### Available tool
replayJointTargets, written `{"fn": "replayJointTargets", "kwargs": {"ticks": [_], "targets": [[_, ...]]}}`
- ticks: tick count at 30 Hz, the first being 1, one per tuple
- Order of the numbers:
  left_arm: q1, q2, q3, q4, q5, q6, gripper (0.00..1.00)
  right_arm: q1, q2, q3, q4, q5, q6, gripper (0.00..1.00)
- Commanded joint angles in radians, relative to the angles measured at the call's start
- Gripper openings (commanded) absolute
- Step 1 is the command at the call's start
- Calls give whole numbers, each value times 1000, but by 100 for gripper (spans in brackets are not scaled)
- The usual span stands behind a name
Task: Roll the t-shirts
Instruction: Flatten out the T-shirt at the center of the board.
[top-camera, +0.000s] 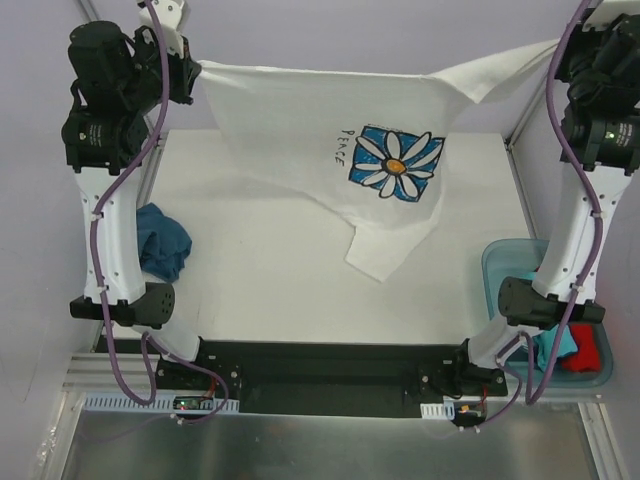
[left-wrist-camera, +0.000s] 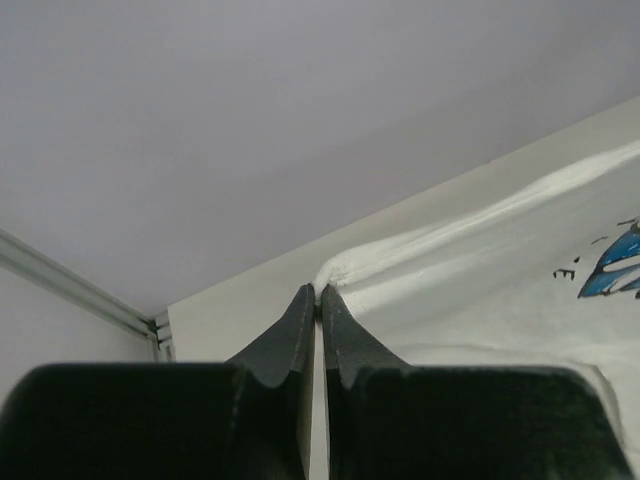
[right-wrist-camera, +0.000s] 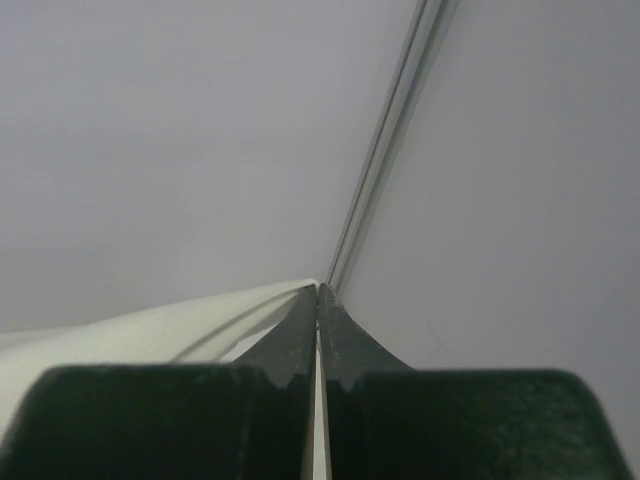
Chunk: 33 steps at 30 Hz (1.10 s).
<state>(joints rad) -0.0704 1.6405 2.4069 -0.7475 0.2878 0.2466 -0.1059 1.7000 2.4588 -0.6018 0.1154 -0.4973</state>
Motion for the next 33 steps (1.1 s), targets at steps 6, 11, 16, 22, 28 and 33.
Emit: {"fn": "replayJointTargets", "kwargs": {"ticks": [6,11,16,22,28,33], "targets": [[17,-295,-61,85,-41,29,0,-41,-361,-78,82,-20,-1,1],[49,-442,-123,85,-50,33,0,-41,-514,-135,19,9,-24,1],[92,-516,-104,83,-29,16,0,-41,-594,-58,-27,18,-29,1],[130,-509,-29,92,-10,-6,0,-41,-588,-20,19,36,-55,1],[130,-417,-2,108,28,-9,0,-41,-501,-36,111,30,-78,1],[130,-346,-216,117,169,5,0,-41,-479,-338,229,-49,-67,1]]}}
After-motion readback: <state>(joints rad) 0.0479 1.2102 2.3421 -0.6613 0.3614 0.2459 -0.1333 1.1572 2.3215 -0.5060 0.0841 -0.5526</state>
